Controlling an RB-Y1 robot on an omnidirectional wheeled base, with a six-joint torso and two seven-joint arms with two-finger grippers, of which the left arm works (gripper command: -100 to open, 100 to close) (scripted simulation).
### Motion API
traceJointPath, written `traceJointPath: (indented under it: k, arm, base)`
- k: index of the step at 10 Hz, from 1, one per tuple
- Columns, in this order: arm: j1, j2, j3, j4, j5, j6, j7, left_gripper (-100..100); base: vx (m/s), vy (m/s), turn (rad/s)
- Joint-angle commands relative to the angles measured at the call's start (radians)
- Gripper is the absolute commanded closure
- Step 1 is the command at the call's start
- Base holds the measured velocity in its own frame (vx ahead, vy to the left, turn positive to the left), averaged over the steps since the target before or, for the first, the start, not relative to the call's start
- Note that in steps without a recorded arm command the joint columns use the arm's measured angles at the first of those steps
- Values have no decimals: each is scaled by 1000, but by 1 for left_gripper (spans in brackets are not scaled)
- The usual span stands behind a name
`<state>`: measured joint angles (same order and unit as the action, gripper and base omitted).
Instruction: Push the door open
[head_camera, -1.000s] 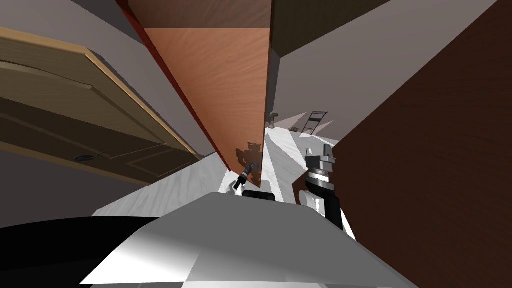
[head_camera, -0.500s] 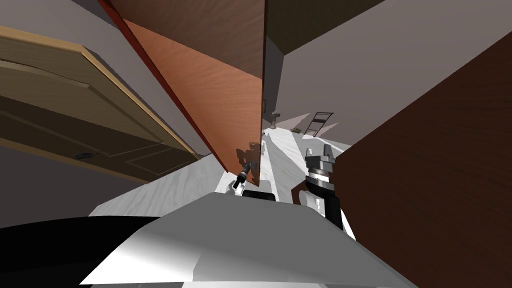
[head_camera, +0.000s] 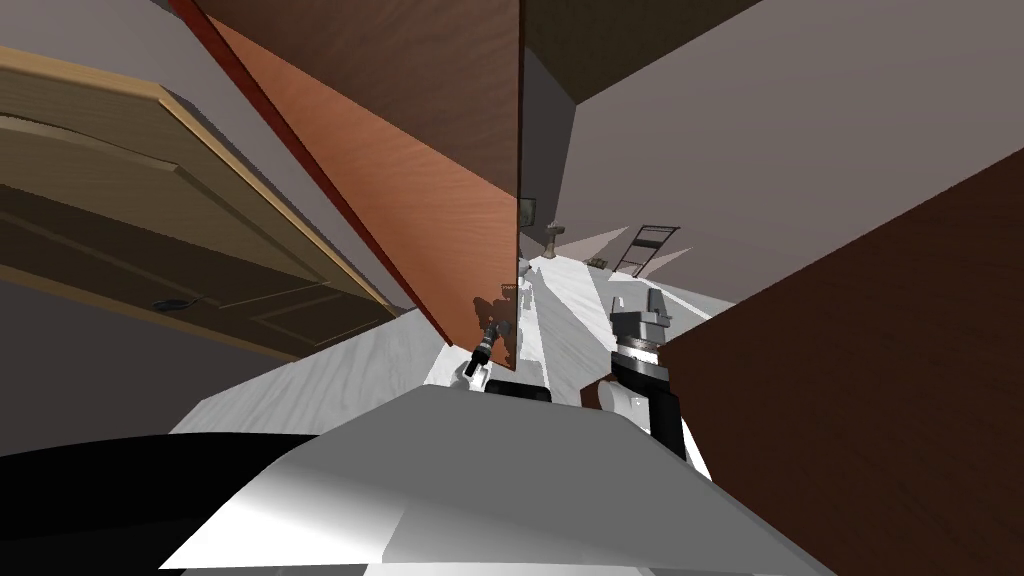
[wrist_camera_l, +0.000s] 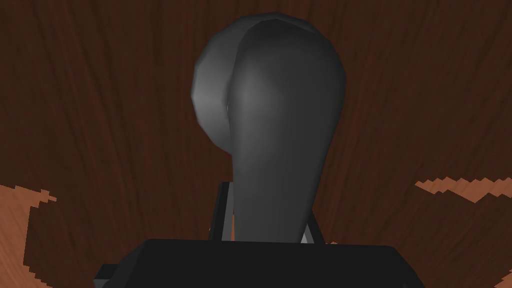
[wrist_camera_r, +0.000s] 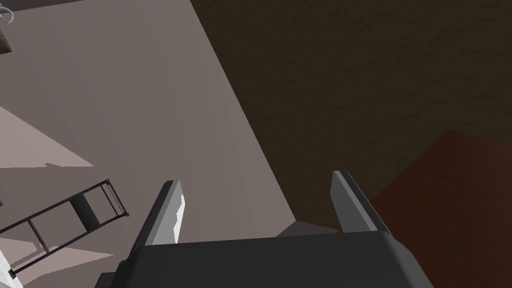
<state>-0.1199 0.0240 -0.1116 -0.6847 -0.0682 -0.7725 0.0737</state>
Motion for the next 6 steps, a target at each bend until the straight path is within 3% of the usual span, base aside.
traceJointPath:
  k: [1, 3, 6]
  arm:
    - [-4, -16, 5, 2, 4, -2, -5, 100]
    - [2, 15, 24, -10, 11, 5, -12, 100]
    - [3, 33, 46, -10, 22, 4, -28, 100]
  base:
    - [124, -120, 51]
    - [92, -38, 60]
    - [204, -71, 69]
